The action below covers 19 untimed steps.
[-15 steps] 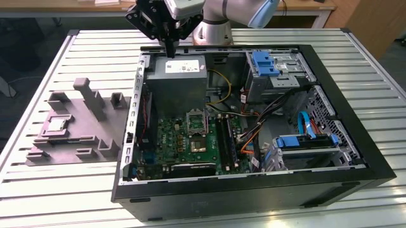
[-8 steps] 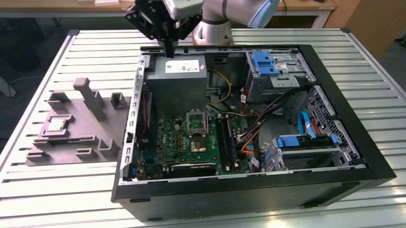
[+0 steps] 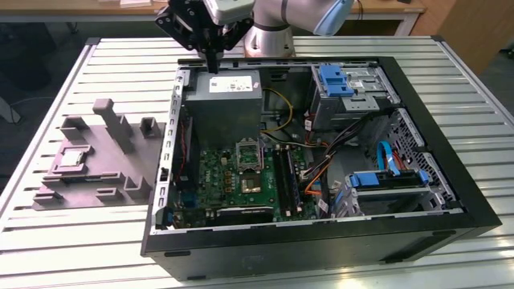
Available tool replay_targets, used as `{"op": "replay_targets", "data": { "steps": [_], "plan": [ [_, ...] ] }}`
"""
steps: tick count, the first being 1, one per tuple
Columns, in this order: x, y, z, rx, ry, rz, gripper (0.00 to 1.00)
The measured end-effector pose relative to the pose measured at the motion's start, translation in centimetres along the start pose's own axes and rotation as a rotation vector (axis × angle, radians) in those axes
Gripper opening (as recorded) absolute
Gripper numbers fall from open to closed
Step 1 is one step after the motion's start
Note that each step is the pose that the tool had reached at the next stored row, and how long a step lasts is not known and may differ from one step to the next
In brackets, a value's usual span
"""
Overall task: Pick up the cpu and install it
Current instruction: 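Reach for the cpu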
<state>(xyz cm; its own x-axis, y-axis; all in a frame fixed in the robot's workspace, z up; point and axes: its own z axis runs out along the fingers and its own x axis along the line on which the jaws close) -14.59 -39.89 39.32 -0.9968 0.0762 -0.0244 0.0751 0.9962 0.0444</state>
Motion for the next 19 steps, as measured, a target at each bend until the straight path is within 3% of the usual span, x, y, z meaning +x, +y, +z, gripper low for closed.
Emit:
{"op": "replay_targets", "data": {
  "steps": [19],
  "plan": [
    [0.49, -0.04, 0.01, 0.0, 0.0, 0.0, 0.11]
  ]
}}
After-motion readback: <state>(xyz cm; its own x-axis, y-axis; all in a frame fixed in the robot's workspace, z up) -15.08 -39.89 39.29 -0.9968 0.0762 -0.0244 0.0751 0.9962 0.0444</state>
